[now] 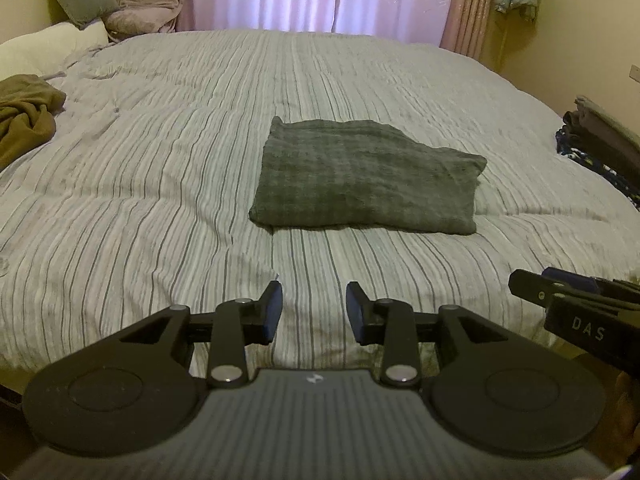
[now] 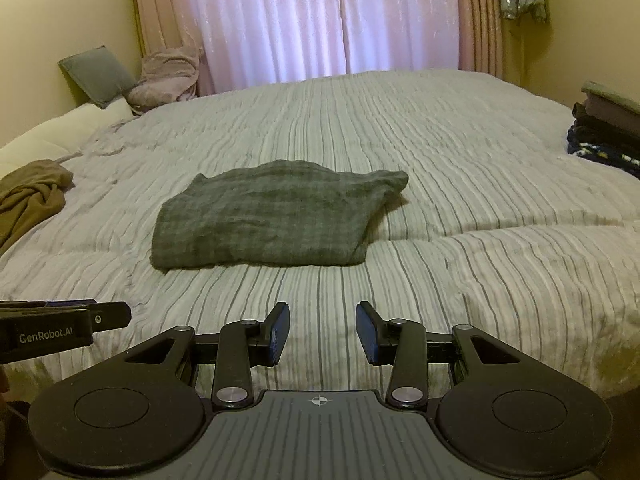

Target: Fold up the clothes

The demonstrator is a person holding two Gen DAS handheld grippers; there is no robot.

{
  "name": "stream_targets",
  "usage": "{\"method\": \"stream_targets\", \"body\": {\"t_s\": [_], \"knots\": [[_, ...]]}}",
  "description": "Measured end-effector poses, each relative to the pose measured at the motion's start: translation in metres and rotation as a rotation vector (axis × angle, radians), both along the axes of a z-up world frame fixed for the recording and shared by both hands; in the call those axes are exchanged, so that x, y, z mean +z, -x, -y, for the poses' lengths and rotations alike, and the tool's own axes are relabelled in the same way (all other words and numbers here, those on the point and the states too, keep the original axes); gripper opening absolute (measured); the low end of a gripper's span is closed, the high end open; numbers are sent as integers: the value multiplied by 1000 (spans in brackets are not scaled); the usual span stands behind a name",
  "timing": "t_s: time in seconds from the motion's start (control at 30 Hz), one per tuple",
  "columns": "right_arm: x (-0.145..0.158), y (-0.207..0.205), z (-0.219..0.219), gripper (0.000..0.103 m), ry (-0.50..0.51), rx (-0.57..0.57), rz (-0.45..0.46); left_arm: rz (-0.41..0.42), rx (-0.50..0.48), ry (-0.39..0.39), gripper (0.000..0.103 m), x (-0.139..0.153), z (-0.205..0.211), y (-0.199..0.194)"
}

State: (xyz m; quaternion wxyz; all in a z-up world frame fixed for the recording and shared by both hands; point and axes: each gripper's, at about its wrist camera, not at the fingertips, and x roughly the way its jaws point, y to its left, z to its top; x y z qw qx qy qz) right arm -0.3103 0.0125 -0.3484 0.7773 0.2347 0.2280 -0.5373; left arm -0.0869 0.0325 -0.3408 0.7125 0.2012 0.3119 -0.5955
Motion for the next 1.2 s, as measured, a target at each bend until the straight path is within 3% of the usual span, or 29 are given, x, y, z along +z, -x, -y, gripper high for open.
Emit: {"method": "stream_targets", "body": {"t_s": [0.33, 0.53, 0.73, 0.9, 1.07, 1.2], "knots": [[-9, 9, 5, 41, -24, 8, 25, -35, -10, 19, 32, -3, 0, -8], [-18, 54, 77, 41, -92, -51, 293, -97, -46, 91, 31, -6, 24, -32], [-28, 98, 150, 41, -160, -111, 559, -146, -84, 139, 30, -5, 84, -56], [-50, 109, 242, 41, -238, -172, 693, -169, -84, 130, 27, -15, 137, -74], [-73, 103, 316, 41, -390, -115, 727, -315, -8, 115, 32, -24, 178, -119], [-86, 102, 338, 41, -455, -50, 759, -460, 37, 45, 40, -46, 206, -156]]}}
